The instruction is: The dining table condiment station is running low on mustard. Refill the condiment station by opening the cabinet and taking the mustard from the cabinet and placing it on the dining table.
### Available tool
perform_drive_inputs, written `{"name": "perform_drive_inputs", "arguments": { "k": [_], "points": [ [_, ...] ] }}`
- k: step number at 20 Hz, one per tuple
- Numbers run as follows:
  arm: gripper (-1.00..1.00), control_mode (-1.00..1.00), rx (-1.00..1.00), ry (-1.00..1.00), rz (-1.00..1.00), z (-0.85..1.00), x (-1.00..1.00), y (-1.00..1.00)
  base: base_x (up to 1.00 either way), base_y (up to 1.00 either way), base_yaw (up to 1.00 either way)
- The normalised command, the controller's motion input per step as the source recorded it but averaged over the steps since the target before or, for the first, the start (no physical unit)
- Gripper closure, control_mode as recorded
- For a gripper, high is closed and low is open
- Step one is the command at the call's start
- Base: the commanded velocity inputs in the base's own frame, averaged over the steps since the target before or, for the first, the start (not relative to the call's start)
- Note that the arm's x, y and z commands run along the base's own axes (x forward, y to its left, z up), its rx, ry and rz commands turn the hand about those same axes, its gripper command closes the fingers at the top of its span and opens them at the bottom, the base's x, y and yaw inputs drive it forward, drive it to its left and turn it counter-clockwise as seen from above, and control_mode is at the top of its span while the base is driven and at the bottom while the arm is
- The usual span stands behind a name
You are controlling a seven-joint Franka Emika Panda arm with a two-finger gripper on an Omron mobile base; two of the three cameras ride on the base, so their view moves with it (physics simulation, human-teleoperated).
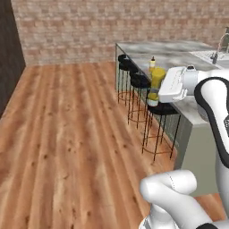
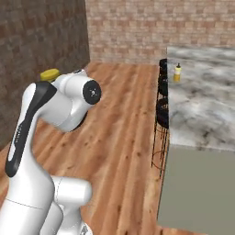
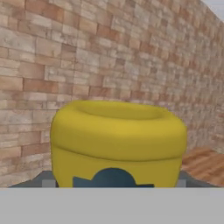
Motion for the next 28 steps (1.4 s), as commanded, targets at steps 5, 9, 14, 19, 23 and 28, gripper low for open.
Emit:
{"name": "perform_drive_inputs", "arguments": {
  "k": [5,9,14,19,23,28],
  "points": [
    [1.00,1.00,0.00,0.00,0.00,0.00,0.00,0.00,0.69,0.87,-0.54],
    [1.00,1.00,0.00,0.00,0.00,0.00,0.00,0.00,0.73,0.88,-0.52],
    [1.00,1.00,0.00,0.00,0.00,0.00,0.00,0.00,0.79,0.84,-0.51],
    [1.00,1.00,0.00,0.00,0.00,0.00,0.00,0.00,0.86,0.77,-0.49],
    [1.00,1.00,0.00,0.00,0.00,0.00,0.00,0.00,0.85,0.78,-0.49],
    [1.00,1.00,0.00,0.00,0.00,0.00,0.00,0.00,0.86,0.79,-0.49]
  ]
}}
